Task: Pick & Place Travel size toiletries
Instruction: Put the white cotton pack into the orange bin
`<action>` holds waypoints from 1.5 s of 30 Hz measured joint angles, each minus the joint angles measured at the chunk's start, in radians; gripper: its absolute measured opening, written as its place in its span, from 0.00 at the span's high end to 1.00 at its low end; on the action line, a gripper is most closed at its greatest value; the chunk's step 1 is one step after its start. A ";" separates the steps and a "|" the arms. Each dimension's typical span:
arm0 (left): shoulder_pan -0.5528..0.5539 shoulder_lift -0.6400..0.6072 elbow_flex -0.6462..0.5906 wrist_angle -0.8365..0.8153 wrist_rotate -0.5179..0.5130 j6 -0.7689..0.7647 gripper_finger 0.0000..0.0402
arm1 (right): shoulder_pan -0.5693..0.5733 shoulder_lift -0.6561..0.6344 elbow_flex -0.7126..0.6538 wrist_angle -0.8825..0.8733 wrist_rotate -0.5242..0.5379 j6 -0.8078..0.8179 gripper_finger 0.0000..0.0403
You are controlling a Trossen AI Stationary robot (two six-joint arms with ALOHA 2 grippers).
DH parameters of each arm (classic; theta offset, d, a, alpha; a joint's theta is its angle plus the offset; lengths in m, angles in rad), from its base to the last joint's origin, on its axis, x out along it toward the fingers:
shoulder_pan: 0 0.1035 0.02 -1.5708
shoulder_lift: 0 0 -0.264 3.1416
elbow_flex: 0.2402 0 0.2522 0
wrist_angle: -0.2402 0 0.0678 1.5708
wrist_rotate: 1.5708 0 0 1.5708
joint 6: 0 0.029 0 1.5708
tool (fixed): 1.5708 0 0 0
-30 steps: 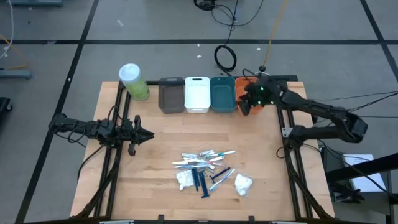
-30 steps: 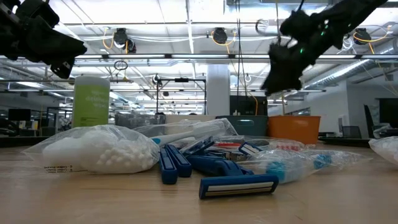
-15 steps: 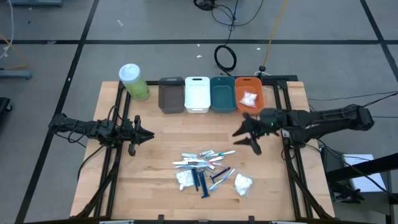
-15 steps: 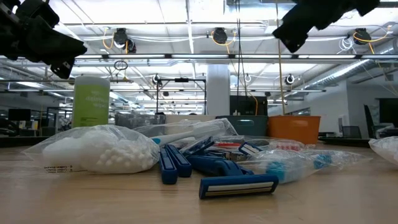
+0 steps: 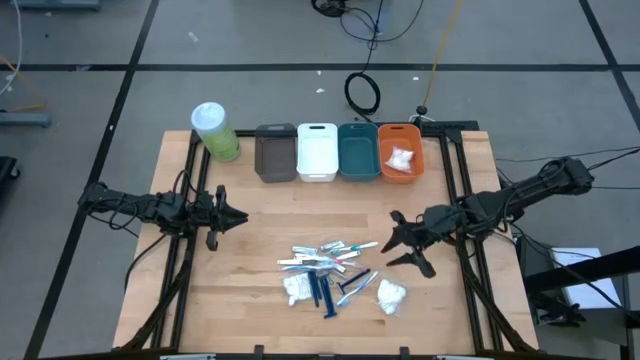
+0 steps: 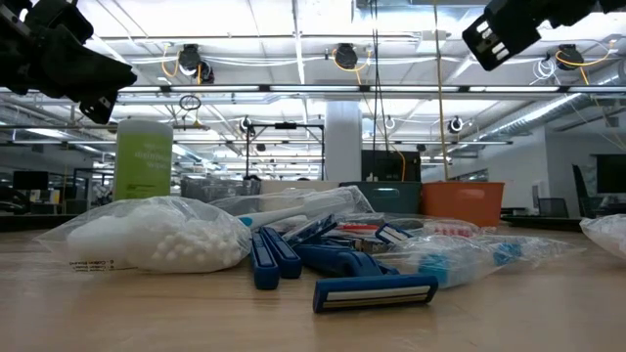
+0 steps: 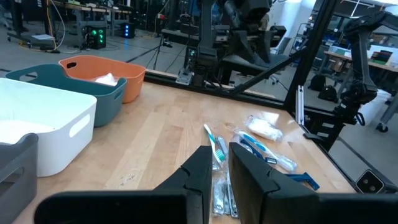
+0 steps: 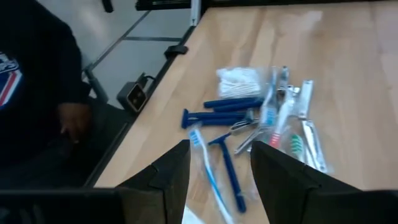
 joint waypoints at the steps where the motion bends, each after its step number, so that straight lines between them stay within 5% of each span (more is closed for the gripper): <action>1: 0.000 0.000 0.000 0.000 0.000 0.000 0.87 | 0.006 0.000 -0.008 0.004 0.000 0.000 0.61; 8: 0.000 0.000 0.000 0.000 0.000 0.000 0.87 | 0.016 0.000 -0.081 0.026 -0.001 0.032 0.61; 18: 0.000 0.000 0.000 -0.001 0.000 0.000 0.87 | 0.106 0.063 -0.185 0.364 0.131 0.024 0.61; 27: 0.000 0.000 0.000 -0.002 0.000 0.000 0.87 | 0.225 0.222 0.102 -0.060 0.314 0.170 0.61; 33: 0.000 0.000 0.000 -0.002 0.000 0.000 0.87 | 0.289 0.379 0.317 -0.424 0.308 0.378 0.61; 45: 0.000 0.000 0.000 -0.001 0.000 0.000 0.87 | 0.363 0.601 0.344 -0.449 0.203 0.576 0.61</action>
